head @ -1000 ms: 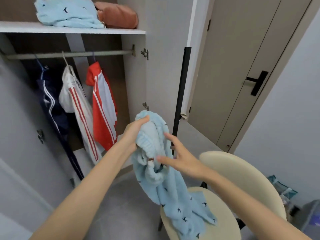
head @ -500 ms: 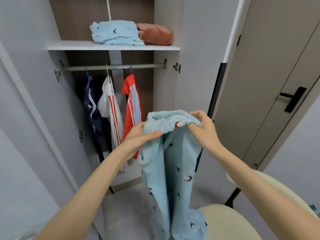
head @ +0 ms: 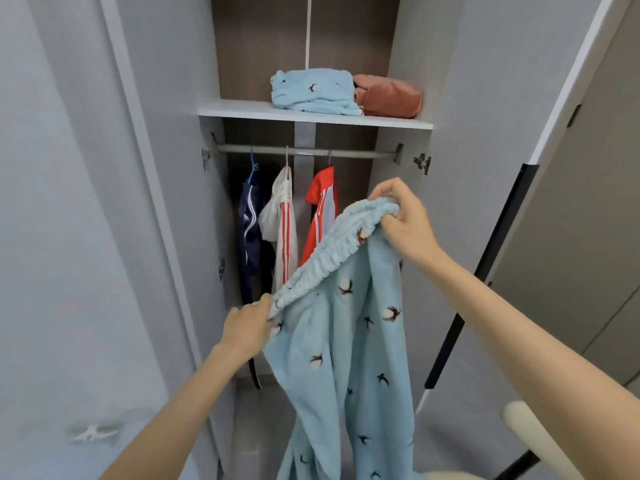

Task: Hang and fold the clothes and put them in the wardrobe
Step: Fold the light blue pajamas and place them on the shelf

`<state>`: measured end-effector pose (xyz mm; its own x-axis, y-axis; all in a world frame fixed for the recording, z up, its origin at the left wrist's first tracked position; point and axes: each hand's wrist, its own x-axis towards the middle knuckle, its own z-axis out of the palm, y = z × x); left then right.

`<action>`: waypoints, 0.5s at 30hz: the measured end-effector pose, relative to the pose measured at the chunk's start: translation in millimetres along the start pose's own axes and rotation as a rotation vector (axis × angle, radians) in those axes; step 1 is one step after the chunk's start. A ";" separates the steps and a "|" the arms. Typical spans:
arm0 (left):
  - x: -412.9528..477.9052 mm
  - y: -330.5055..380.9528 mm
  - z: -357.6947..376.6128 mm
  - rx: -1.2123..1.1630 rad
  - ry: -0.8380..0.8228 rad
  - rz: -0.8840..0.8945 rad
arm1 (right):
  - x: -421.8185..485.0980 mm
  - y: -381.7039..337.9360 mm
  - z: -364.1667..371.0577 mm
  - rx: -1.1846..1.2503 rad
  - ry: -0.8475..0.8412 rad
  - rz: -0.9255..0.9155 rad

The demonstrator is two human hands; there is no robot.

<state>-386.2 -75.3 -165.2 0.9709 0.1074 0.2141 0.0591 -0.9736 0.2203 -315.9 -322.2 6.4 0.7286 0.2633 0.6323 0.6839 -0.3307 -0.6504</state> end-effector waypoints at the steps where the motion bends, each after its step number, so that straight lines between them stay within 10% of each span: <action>1: 2.9 -4.9 -6.6 0.058 0.049 -0.031 | 3.9 2.0 3.0 -0.008 -0.002 -0.013; 10: 0.0 -28.5 -60.6 0.388 0.123 -0.230 | 22.0 31.7 17.5 -0.156 -0.004 0.051; 15: 4.5 -22.9 -95.9 -0.323 0.223 -0.317 | 35.9 31.8 8.3 -0.160 0.150 0.104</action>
<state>-405.5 -33.2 -78.0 0.8412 0.4627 0.2796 0.2339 -0.7778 0.5834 -267.8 -315.7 4.8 0.7731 0.0867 0.6283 0.5818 -0.4914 -0.6481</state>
